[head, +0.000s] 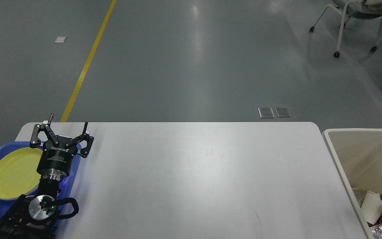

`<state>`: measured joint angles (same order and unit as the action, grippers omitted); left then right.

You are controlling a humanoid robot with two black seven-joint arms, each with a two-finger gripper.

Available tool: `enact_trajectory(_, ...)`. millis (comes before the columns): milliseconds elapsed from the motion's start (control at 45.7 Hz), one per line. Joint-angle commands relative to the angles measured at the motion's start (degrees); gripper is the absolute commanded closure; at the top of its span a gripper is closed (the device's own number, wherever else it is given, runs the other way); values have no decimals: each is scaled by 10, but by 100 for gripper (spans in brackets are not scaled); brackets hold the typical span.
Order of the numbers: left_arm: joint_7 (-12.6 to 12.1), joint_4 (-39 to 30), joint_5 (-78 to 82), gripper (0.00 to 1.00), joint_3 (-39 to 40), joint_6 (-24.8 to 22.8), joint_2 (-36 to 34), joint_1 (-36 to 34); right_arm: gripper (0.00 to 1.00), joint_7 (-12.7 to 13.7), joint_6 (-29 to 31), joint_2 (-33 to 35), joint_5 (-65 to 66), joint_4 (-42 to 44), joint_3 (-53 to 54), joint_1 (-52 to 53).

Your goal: Tidy desktop

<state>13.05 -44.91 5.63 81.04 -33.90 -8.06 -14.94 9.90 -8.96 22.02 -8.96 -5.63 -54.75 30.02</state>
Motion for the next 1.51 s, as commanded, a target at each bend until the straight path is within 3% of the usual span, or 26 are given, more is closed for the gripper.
enact_trajectory(0,0,0,0,4,0,1,0,0,0,-2,1,11,-2,-2,9,27)
enact_trajectory(153,0,0,0,3,0,1,0,0,0,-25,4,20,-2,-2,101,58)
enact_trajectory(350,0,0,0,4,0,0,0,0,0,-111,45,78,-4,-10,363,132)
enact_trajectory(481,0,0,0,4,0,1,0,0,0,-113,54,98,-1,-31,525,167)
enact_trajectory(613,0,0,0,4,0,1,0,0,0,-117,54,130,-1,-174,707,198)
enact_trajectory(853,0,0,0,4,0,0,0,0,0,-117,73,131,-2,-365,1006,127)
enact_trajectory(1006,0,0,0,4,0,0,0,0,0,-127,102,94,13,-430,1105,64)
enact_trajectory(1182,0,0,0,4,0,0,0,0,0,-255,162,48,83,-512,1165,-66)
enact_trajectory(1291,0,0,0,4,0,1,0,0,0,-321,192,14,108,-510,1169,-130)
enact_trajectory(1357,0,0,0,4,0,1,0,0,0,-375,201,3,108,-499,1166,-153)
enact_trajectory(1422,0,0,0,4,0,1,0,0,0,-401,201,2,108,-472,1160,-163)
enact_trajectory(1488,0,0,0,4,0,1,0,0,0,-404,216,1,105,-457,1157,-167)
